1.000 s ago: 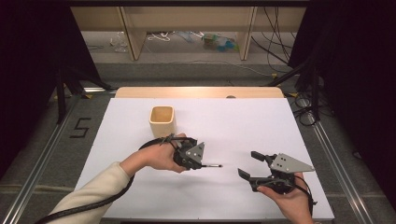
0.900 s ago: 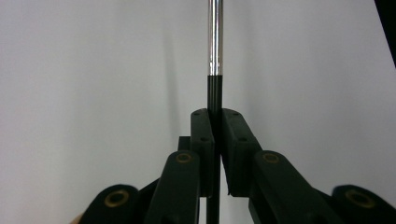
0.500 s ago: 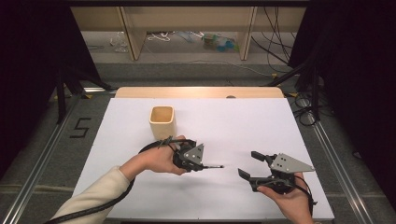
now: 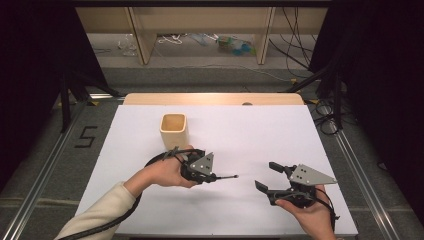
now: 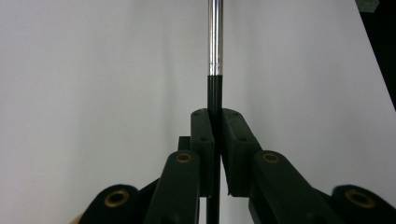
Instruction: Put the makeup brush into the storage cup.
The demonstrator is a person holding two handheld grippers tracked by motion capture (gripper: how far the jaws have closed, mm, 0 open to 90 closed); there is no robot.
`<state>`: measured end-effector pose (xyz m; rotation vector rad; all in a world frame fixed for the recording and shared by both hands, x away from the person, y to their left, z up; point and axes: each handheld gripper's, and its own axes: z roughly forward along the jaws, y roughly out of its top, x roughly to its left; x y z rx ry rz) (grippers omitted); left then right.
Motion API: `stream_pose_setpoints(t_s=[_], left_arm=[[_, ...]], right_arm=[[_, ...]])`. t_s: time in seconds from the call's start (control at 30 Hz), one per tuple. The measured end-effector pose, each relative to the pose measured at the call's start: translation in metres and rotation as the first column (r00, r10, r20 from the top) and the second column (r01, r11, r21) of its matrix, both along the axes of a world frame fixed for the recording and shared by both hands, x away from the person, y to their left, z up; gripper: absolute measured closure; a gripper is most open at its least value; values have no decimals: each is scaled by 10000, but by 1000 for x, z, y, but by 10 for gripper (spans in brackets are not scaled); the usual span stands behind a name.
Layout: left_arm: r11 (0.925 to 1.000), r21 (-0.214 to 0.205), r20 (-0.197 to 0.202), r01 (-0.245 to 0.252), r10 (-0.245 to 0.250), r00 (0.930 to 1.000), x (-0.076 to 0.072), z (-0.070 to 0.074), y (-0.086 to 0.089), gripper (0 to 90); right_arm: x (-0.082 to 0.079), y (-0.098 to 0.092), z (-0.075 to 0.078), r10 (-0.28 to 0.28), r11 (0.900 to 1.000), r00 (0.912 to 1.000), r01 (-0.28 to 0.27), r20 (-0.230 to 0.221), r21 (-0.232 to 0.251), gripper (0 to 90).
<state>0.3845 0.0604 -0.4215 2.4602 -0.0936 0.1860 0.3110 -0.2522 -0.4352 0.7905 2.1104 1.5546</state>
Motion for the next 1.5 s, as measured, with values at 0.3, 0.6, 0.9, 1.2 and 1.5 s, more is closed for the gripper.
stream_pose_setpoints(t_s=[0.3, 0.6, 0.9, 1.2, 1.5], left_arm=[[9999, -115, 89, 46, -45, 10000, -1, 1, 3, 838], [9996, -272, 45, 35, -34, 10000, -2, 1, 5, 838], [9983, -584, 68, -69, 73, 9999, -4, 2, 6, 838], [9961, -855, 42, -201, 205, 9998, -5, 2, 8, 838], [9911, -1269, -146, -390, 374, 9992, -4, 3, 11, 838]], right_arm=[[0, 0, 0, -19, 10000, 10000, 19, -32, 5, 230], [0, 0, 0, -3, 10000, 10000, 3, -4, -7, 230], [0, 0, 0, -16, 10000, 10000, 16, -6, -1, 230], [-1, -1, 1, -75, 9998, 9999, 73, -95, -168, 230], [-1, -1, 1, -49, 10000, 10000, 49, -59, -84, 230]])
